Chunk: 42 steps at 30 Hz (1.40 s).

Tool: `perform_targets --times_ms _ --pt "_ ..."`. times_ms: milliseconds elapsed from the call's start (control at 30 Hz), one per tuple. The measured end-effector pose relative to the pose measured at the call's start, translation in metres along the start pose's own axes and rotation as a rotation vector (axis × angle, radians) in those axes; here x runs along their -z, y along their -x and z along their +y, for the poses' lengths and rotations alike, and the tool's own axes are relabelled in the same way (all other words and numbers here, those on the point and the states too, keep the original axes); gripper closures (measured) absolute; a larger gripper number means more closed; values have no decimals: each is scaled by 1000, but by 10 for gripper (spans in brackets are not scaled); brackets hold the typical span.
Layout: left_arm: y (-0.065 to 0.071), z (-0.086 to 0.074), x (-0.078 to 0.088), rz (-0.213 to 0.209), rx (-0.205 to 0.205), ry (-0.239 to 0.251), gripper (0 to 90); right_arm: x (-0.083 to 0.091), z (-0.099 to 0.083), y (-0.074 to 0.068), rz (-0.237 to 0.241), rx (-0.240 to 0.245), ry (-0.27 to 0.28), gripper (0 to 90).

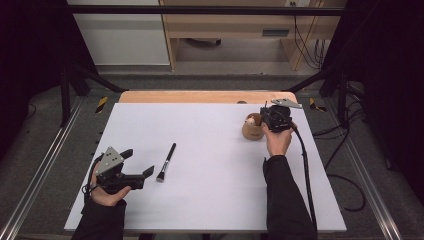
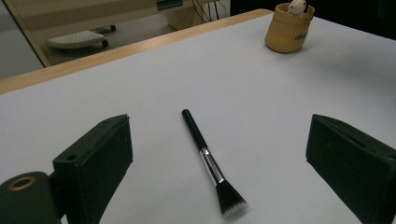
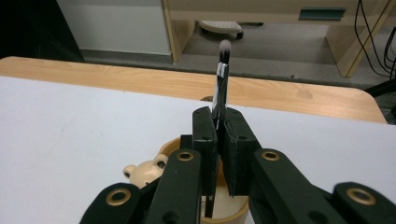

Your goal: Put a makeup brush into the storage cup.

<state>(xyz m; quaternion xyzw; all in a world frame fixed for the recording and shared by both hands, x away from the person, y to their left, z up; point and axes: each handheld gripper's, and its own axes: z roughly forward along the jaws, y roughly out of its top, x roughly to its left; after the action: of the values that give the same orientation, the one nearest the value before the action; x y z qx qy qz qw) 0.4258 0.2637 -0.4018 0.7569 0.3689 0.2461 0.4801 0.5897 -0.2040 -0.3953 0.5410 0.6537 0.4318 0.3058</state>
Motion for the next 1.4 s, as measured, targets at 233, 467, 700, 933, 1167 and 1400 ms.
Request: perform_targets --times_ms 233,467,700,933,1167,1400 --pt "0 0 0 -1 -1 1 67 -4 -3 -6 3 12 -19 850" --pt "0 0 0 0 -1 -1 67 -6 -5 -5 -8 7 -47 843" --pt "0 0 0 0 0 -1 67 -2 -4 -2 -29 18 -66 789" --pt "1 0 -1 2 -4 -6 67 15 -5 0 3 13 -41 714" --pt "1 0 -2 5 -4 -10 67 37 -1 -4 64 22 -18 601" --pt "2 0 -1 6 -2 -8 67 63 4 -13 140 56 41 469"
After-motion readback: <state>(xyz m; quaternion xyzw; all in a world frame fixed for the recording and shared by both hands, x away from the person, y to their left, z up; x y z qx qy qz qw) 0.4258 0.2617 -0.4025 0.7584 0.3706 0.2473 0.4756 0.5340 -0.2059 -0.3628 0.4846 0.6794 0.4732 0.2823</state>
